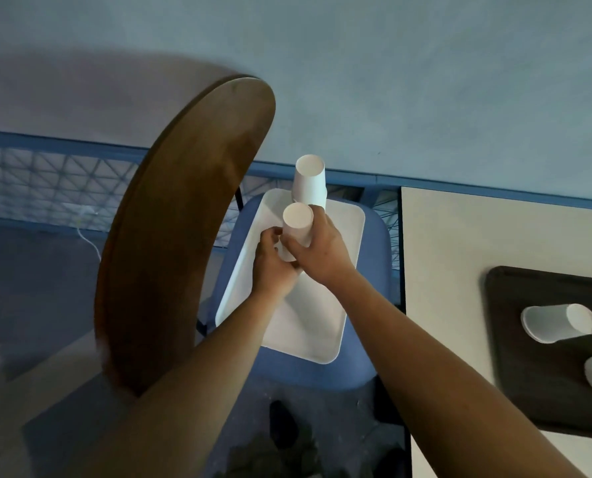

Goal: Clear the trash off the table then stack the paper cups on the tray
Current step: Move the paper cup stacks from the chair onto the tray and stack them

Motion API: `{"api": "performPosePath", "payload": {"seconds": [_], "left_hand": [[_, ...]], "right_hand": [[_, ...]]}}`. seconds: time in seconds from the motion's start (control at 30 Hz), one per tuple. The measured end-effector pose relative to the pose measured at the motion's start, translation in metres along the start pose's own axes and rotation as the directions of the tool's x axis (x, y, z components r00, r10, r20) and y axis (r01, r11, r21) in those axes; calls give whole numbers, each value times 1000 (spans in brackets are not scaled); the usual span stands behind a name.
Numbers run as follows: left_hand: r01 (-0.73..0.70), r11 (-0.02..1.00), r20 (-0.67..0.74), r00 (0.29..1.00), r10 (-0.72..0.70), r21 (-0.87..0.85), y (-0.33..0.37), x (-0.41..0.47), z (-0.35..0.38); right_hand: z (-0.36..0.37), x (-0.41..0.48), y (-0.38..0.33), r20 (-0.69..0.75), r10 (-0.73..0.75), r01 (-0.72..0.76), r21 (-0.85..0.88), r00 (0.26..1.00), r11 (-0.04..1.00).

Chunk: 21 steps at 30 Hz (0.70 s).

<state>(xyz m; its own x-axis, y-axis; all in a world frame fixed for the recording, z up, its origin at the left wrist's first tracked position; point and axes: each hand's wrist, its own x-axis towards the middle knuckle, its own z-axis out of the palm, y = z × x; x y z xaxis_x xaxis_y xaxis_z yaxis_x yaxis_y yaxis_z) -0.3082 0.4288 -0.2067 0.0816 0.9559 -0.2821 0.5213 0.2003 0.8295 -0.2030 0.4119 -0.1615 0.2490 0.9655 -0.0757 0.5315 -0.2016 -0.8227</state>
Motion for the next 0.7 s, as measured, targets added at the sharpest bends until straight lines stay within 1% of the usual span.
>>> {"api": "performPosePath", "payload": {"seconds": [0.07, 0.13, 0.17, 0.27, 0.37, 0.5, 0.57, 0.7], "left_hand": [[28, 998, 4, 1000, -28, -63, -7, 2, 3], [39, 998, 19, 999, -38, -56, -18, 1, 5], [54, 997, 22, 998, -53, -57, -26, 1, 7], [37, 999, 55, 998, -37, -9, -42, -2, 14], [48, 998, 110, 993, -43, -41, -42, -6, 19], [40, 995, 76, 997, -33, -87, -50, -12, 23], [10, 992, 61, 998, -2, -123, -49, -21, 24], [-91, 990, -12, 996, 90, -107, -40, -44, 19]], "right_hand": [[1, -4, 5, -8, -23, 23, -12, 1000, 1000], [1, -8, 10, -13, -32, 32, -14, 999, 999], [0, -10, 12, -18, -24, 24, -8, 1000, 1000], [-2, -15, 17, -31, 33, -31, 45, 999, 999], [-5, -20, 21, -38, 76, -73, 90, 996, 993], [-9, -25, 20, -54, 98, -90, 130, 994, 987], [-15, -28, 17, -62, 106, -98, 123, 992, 988], [-32, -34, 12, -75, 135, -126, 123, 988, 984]]}}
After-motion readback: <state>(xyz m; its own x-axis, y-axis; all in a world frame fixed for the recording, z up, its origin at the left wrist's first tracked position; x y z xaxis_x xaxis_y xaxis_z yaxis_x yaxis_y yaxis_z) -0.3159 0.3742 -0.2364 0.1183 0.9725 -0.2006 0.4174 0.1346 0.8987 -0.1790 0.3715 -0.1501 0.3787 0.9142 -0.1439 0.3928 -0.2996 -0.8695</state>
